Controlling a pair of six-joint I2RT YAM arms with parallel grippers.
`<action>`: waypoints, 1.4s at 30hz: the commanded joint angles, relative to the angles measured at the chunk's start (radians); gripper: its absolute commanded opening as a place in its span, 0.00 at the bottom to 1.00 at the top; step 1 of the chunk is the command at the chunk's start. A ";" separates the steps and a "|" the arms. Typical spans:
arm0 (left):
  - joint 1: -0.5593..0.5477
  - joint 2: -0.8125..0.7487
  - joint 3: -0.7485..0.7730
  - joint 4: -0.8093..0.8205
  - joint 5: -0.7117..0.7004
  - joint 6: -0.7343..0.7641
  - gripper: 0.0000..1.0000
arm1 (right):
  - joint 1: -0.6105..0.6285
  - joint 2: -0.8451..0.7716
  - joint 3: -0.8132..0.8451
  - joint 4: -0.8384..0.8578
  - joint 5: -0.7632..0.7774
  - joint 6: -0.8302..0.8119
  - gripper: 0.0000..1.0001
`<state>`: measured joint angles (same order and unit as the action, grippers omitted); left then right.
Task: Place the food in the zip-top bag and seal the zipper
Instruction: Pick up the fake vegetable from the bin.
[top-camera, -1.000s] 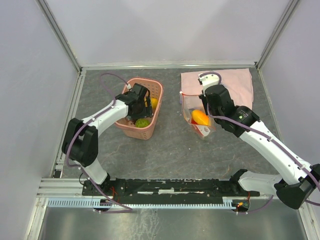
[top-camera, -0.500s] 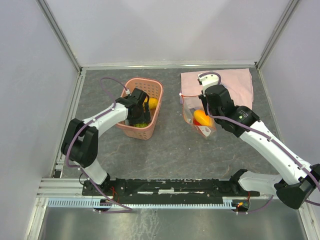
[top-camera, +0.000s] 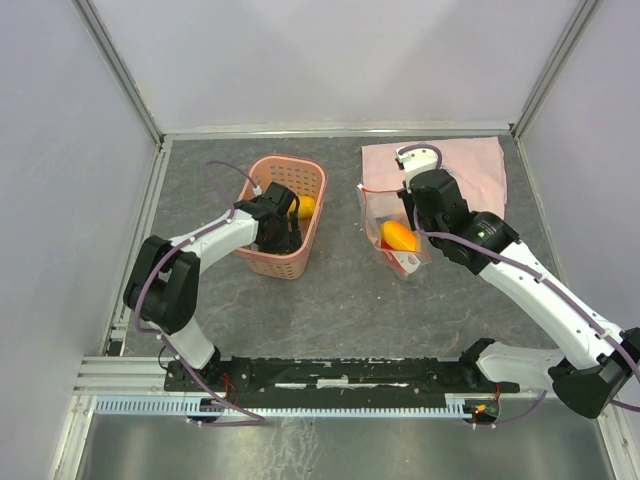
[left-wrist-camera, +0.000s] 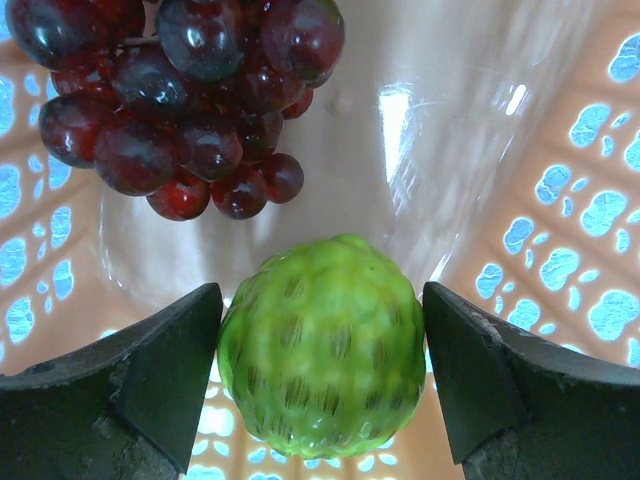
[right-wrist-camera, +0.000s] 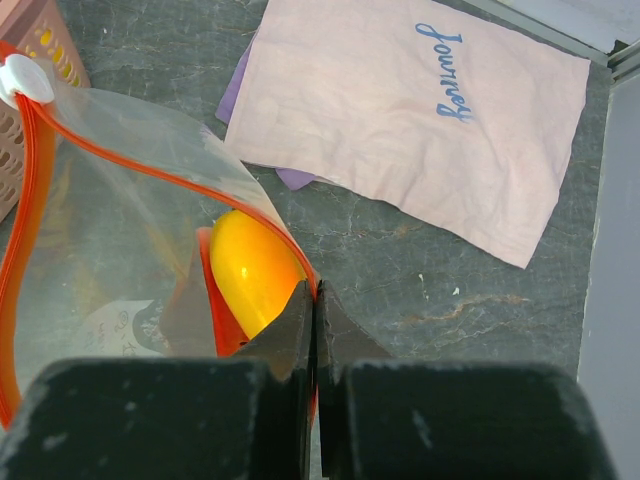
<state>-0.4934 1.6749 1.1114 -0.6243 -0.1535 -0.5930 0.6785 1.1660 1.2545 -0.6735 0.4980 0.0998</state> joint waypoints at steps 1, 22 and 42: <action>-0.006 -0.016 -0.009 0.025 0.012 -0.002 0.87 | -0.003 -0.019 0.041 0.026 0.017 0.004 0.02; -0.010 -0.256 -0.004 0.028 -0.053 -0.019 0.63 | -0.003 -0.031 0.064 0.011 0.018 0.014 0.02; -0.220 -0.545 0.037 0.310 -0.085 -0.020 0.62 | -0.003 -0.006 0.067 0.008 -0.042 0.042 0.02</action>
<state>-0.6399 1.1938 1.1469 -0.5144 -0.2146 -0.5934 0.6785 1.1641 1.2770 -0.6971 0.4683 0.1192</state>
